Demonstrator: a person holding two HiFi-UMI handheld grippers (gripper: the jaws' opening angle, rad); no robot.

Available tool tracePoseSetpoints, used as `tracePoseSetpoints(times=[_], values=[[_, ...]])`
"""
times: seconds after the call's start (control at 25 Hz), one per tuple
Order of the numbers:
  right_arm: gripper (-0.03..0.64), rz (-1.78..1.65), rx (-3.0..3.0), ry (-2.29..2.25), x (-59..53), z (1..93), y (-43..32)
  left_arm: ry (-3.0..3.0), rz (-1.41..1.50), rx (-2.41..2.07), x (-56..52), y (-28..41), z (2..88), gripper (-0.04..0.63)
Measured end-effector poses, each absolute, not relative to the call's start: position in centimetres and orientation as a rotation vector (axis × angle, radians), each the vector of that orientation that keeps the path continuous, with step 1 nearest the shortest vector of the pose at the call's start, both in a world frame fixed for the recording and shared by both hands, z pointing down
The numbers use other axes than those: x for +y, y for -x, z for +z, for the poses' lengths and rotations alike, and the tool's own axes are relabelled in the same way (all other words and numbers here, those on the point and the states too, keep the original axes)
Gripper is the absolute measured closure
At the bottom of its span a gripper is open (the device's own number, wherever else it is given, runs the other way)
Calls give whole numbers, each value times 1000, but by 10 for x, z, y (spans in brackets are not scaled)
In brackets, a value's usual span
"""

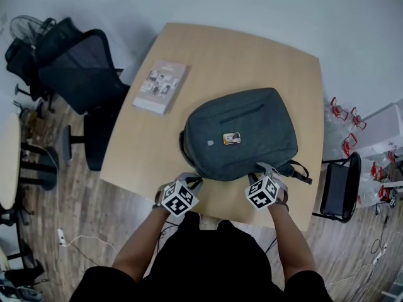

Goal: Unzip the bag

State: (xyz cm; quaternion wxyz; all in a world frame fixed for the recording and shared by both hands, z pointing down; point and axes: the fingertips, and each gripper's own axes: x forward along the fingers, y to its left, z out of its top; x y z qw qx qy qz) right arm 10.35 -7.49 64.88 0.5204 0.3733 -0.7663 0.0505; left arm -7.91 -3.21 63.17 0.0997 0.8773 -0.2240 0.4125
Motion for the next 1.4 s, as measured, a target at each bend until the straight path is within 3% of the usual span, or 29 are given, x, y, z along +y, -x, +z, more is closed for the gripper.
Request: tracePoseSetpoints(times=[0.64, 1.04, 1.24, 1.4], values=[[472, 262, -1891, -953, -50, 645, -63, -2565, 1122, -619, -2, 37, 639, 563], [469, 151, -1908, -880, -35, 646, -43, -2513, 1012, -657, 4, 20, 644, 565], [454, 7, -1927, -838, -29, 643, -42, -2514, 989, -700, 7, 26, 645, 566], [389, 84, -2057, -823, -17, 623, -36, -2536, 1001, -742, 10, 37, 641, 565]])
